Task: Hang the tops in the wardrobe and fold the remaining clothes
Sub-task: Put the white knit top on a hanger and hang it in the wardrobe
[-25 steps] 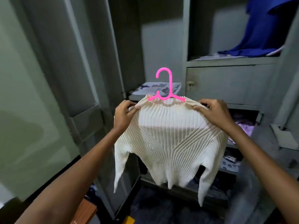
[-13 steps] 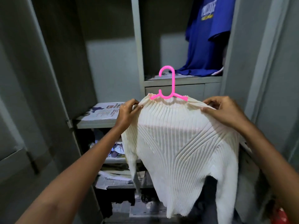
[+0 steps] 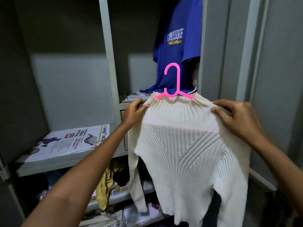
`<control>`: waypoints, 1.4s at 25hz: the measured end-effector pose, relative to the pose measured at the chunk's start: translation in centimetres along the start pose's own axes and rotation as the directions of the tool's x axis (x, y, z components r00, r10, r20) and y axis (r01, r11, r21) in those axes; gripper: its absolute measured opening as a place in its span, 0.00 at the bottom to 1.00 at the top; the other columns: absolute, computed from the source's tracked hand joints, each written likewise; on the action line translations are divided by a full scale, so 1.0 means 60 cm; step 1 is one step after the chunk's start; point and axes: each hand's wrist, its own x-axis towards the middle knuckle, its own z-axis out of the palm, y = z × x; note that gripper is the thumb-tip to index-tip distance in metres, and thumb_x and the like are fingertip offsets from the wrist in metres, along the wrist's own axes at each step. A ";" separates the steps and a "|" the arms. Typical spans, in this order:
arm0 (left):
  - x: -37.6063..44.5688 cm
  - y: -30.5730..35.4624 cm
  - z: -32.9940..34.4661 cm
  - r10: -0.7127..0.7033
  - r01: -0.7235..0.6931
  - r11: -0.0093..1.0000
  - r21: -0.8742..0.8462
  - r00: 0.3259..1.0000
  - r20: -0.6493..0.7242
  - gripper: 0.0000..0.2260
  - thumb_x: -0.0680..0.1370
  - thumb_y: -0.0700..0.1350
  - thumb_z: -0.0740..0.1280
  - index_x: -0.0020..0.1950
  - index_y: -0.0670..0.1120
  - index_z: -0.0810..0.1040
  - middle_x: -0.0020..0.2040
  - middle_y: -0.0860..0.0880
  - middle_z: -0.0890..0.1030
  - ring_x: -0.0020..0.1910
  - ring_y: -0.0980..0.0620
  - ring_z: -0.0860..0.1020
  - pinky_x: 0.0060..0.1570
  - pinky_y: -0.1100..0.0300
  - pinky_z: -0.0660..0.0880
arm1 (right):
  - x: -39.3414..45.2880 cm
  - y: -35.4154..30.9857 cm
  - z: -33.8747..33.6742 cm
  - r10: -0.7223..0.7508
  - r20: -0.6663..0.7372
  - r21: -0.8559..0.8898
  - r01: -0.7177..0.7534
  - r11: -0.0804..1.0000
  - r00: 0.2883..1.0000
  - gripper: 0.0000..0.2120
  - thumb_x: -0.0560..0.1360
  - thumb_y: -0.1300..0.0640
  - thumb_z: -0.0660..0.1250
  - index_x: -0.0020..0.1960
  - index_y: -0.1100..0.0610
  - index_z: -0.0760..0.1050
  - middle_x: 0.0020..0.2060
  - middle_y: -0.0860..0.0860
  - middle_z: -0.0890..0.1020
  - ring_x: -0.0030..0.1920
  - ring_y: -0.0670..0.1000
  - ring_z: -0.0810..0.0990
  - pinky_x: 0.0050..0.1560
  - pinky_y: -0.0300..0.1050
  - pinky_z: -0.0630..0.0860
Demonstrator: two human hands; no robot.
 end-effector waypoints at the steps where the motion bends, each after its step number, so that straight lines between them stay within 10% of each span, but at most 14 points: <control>1: 0.017 -0.001 0.005 0.031 -0.031 0.999 -0.013 0.999 -0.010 0.05 0.76 0.42 0.69 0.47 0.40 0.77 0.41 0.48 0.77 0.39 0.54 0.72 0.37 0.71 0.67 | 0.008 -0.011 -0.004 -0.019 -0.034 -0.054 0.018 0.998 0.999 0.11 0.74 0.52 0.67 0.54 0.54 0.82 0.47 0.56 0.85 0.50 0.58 0.83 0.52 0.56 0.77; 17: 0.274 0.028 -0.070 0.260 -0.184 0.840 0.511 0.962 -0.081 0.23 0.75 0.48 0.67 0.66 0.40 0.68 0.64 0.41 0.71 0.62 0.42 0.71 0.63 0.50 0.66 | 0.307 -0.147 -0.034 -0.075 -0.186 -0.454 -0.018 0.891 0.980 0.14 0.77 0.54 0.63 0.60 0.55 0.78 0.58 0.58 0.79 0.61 0.60 0.74 0.55 0.50 0.70; 27: 0.386 0.021 -0.159 0.531 -0.387 0.457 0.801 0.841 0.104 0.29 0.76 0.51 0.65 0.74 0.43 0.60 0.74 0.42 0.61 0.75 0.45 0.55 0.74 0.49 0.45 | 0.557 -0.202 0.020 -0.013 -0.317 -0.496 -0.154 0.854 0.948 0.12 0.73 0.60 0.63 0.56 0.58 0.78 0.54 0.61 0.79 0.56 0.63 0.77 0.48 0.48 0.73; 35: 0.501 0.064 -0.206 0.565 -0.212 0.212 0.954 0.823 0.057 0.33 0.77 0.56 0.61 0.76 0.44 0.54 0.77 0.41 0.51 0.77 0.43 0.46 0.73 0.45 0.40 | 0.686 -0.204 0.074 -0.115 -0.347 -0.578 -0.115 0.808 0.931 0.11 0.73 0.65 0.62 0.53 0.61 0.79 0.50 0.61 0.81 0.52 0.62 0.79 0.47 0.47 0.74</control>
